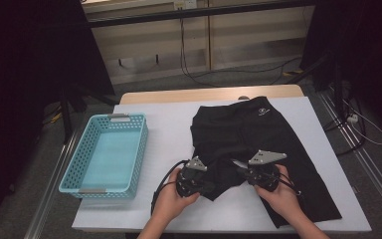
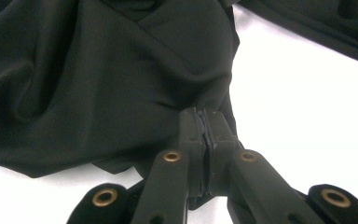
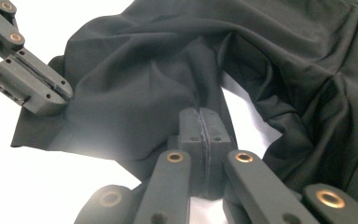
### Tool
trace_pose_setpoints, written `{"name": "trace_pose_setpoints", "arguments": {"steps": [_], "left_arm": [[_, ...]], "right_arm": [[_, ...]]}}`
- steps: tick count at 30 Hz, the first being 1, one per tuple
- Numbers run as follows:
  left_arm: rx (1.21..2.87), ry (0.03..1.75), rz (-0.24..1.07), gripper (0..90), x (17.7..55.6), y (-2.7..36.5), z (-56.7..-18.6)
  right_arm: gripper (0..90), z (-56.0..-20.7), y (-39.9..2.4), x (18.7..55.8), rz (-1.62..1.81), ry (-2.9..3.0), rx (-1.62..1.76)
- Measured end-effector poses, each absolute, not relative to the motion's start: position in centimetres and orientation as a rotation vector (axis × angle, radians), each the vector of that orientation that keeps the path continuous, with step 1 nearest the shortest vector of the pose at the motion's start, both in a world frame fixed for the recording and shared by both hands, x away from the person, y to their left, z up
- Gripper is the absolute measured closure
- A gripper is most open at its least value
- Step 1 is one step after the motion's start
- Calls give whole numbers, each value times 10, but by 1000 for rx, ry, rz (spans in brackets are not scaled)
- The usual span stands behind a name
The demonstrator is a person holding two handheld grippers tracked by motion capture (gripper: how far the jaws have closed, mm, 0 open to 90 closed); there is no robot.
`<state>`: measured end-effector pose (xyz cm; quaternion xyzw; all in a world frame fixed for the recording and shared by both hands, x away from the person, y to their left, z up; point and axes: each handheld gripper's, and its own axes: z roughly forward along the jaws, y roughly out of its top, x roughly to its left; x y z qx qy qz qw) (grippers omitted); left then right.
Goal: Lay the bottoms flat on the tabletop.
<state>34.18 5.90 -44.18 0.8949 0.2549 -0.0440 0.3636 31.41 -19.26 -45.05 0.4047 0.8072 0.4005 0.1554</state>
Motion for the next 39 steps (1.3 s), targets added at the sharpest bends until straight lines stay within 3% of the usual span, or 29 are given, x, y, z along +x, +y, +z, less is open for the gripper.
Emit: {"name": "trace_pose_setpoints", "arguments": {"steps": [16,25,35,37,39], "left_arm": [[2064,777,-120,892,358,96,-407],[2060,792,-127,889,362,98,-409],[2038,799,-119,887,362,104,-403],[2034,797,-119,887,362,105,-402],[2032,800,-121,885,362,106,-401]], "right_arm": [[882,-440,-190,306,1202,2310,1108],[789,-443,-181,300,1144,2360,1059],[755,-454,-182,305,1073,2398,1098],[762,-456,-181,306,1057,2399,1099],[851,-456,-182,307,1074,2404,1096]]}}
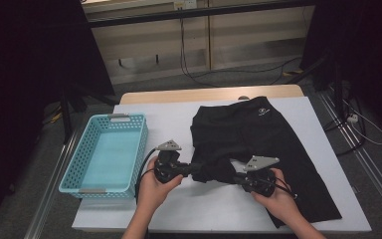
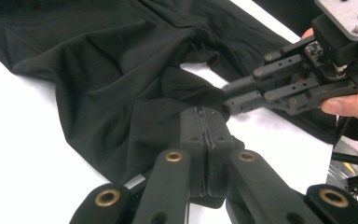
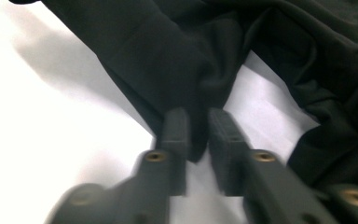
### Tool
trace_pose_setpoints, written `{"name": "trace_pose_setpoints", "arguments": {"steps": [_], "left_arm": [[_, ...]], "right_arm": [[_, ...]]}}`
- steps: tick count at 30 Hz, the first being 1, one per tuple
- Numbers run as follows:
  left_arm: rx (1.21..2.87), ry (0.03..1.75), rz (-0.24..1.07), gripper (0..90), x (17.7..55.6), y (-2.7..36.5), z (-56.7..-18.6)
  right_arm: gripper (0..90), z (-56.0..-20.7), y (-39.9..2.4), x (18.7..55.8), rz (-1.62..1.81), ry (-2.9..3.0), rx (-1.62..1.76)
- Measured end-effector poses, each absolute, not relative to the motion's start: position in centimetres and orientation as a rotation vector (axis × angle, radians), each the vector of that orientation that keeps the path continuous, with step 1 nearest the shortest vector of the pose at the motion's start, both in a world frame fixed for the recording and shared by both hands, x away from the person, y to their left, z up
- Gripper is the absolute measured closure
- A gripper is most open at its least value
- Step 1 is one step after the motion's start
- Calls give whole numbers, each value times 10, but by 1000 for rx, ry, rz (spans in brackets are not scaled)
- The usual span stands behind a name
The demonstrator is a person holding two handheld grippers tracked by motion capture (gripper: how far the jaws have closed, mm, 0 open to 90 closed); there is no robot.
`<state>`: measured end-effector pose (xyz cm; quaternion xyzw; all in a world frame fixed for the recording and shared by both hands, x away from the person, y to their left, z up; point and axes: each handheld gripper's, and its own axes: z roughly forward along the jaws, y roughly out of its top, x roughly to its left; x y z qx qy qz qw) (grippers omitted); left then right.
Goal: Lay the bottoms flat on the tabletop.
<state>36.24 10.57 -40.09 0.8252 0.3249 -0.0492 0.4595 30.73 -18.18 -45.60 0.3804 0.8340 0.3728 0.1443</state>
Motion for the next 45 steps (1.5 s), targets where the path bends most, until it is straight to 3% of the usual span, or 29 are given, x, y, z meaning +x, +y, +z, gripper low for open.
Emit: {"name": "trace_pose_setpoints", "arguments": {"steps": [14,23,31,35,40,45], "left_arm": [[2069,806,-124,887,364,103,-408],[2074,817,-116,895,364,107,-411],[2105,732,-141,581,352,86,-414],[2189,667,-106,516,344,72,-424],[2300,623,-97,572,337,66,-436],[2346,606,-106,758,334,68,-442]], "right_arm": [[892,-433,-219,310,1126,2258,1199],[892,-437,-217,311,1094,2270,1197],[891,-438,-209,309,1084,2297,1167],[891,-439,-210,309,1083,2297,1171],[891,-439,-213,308,1086,2284,1183],[891,-440,-215,309,1086,2278,1193]]}}
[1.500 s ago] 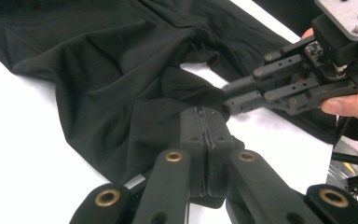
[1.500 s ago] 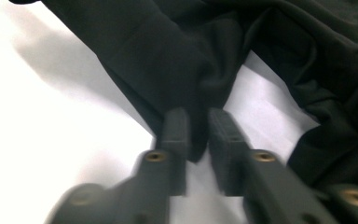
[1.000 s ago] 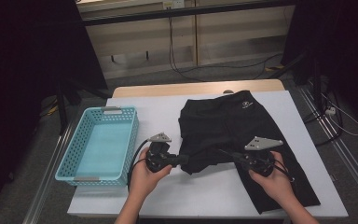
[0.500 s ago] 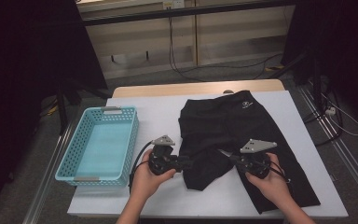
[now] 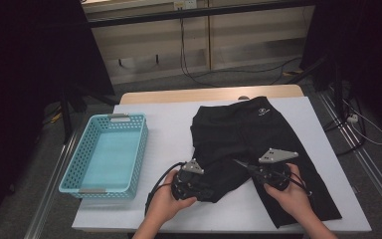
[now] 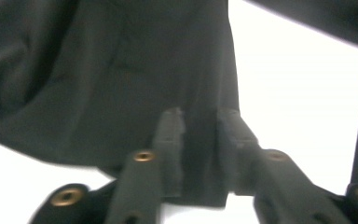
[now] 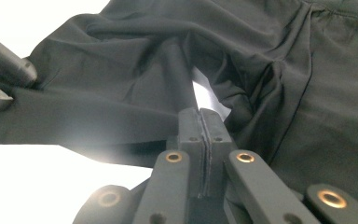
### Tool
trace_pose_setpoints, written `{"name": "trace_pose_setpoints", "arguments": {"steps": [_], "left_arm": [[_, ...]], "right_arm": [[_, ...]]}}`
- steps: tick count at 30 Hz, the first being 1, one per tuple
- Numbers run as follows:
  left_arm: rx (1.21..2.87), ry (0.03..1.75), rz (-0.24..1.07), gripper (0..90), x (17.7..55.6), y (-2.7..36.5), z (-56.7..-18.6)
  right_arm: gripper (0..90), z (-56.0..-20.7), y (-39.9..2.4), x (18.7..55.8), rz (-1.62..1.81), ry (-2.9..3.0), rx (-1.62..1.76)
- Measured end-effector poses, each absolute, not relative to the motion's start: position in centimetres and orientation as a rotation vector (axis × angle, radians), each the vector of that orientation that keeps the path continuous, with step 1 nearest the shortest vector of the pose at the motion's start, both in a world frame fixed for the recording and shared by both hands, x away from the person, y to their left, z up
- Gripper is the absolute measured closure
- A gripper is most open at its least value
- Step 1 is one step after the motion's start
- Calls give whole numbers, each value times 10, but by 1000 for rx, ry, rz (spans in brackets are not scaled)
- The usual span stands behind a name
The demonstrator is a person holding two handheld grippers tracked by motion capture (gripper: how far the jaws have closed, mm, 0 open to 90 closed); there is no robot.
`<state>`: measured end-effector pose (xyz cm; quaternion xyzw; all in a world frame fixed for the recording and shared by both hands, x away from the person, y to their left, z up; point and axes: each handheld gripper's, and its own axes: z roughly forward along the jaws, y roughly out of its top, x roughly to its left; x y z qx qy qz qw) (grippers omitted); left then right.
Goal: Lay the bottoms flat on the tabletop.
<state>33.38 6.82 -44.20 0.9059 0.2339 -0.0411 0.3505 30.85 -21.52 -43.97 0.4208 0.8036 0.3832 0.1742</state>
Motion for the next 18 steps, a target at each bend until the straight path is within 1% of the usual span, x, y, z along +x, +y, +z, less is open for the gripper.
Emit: {"name": "trace_pose_setpoints", "arguments": {"steps": [1,2,3,6,8,13,18], "left_arm": [[2349,612,-108,795,334,68,-442],[2351,624,-117,857,335,68,-443],[2345,633,-124,881,337,69,-443],[2335,619,-129,886,338,71,-436],[2282,622,-159,887,341,76,-430],[2179,683,-139,888,354,91,-417],[2134,748,-138,886,367,102,-420]], "right_arm": [[891,-440,-215,309,1087,2277,1193],[891,-440,-214,309,1088,2276,1192],[890,-440,-214,308,1089,2277,1191],[890,-440,-213,308,1086,2281,1188],[890,-440,-213,309,1086,2286,1183],[890,-441,-210,309,1091,2311,1175],[890,-442,-203,309,1083,2342,1145]]}}
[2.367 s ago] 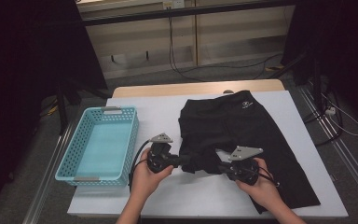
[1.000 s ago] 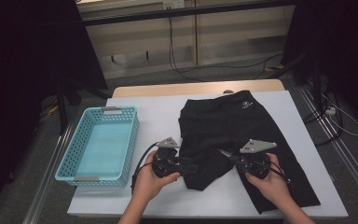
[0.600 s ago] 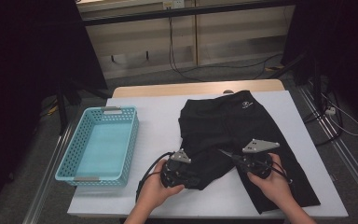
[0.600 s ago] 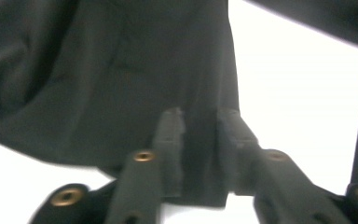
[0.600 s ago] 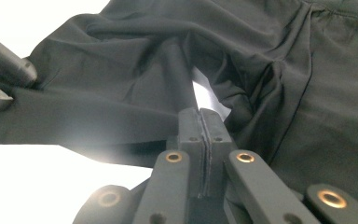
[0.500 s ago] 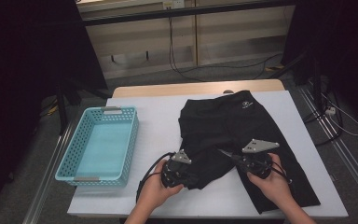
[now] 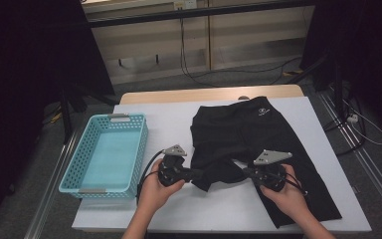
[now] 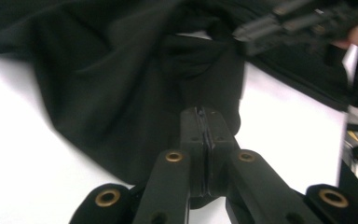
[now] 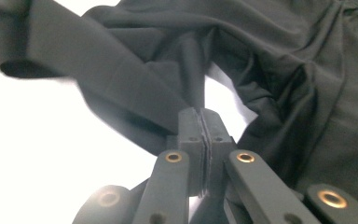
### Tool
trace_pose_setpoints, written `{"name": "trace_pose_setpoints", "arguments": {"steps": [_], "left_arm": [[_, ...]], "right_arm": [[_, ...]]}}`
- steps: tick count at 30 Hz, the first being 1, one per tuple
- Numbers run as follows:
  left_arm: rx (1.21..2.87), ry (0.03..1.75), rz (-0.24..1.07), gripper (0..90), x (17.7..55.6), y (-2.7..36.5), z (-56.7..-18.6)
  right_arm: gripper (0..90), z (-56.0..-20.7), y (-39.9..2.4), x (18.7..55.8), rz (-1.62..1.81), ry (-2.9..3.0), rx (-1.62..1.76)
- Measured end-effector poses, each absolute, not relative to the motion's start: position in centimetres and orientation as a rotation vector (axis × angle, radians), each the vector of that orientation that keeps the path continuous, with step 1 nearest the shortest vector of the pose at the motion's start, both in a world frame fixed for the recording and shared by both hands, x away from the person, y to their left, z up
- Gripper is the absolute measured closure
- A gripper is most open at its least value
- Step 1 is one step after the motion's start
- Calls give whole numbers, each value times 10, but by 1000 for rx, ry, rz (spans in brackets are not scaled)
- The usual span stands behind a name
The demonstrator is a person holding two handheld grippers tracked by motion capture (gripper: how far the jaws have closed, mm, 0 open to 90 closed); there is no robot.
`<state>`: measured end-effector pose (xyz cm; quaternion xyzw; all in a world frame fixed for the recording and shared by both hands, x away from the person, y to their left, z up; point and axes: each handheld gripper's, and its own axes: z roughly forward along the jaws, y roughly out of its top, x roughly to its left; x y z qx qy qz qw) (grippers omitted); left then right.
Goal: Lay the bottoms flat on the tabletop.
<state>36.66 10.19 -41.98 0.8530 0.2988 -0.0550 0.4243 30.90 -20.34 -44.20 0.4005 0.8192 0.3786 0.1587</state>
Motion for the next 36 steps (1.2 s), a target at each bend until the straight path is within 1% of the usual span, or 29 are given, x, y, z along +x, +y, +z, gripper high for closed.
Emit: {"name": "trace_pose_setpoints", "arguments": {"steps": [7,13,15,17,20,24,30,36], "left_arm": [[2157,790,-146,880,370,106,-433],[2188,793,-102,862,369,105,-437],[2189,796,-88,828,369,106,-437],[2194,792,-95,823,368,104,-439],[2215,791,-100,825,367,101,-442],[2216,797,-113,877,367,101,-443],[2216,805,-100,880,366,101,-442],[2217,793,-101,883,364,99,-440]], "right_arm": [[890,-443,-202,310,1038,2349,1125],[889,-441,-205,310,1040,2335,1135],[883,-440,-206,310,1054,2328,1139],[876,-441,-206,310,1065,2327,1140],[876,-444,-203,311,1044,2337,1129],[882,-441,-203,316,1048,2299,1127],[864,-444,-204,321,1012,2292,1128],[847,-436,-202,311,1057,2300,1085]]}}
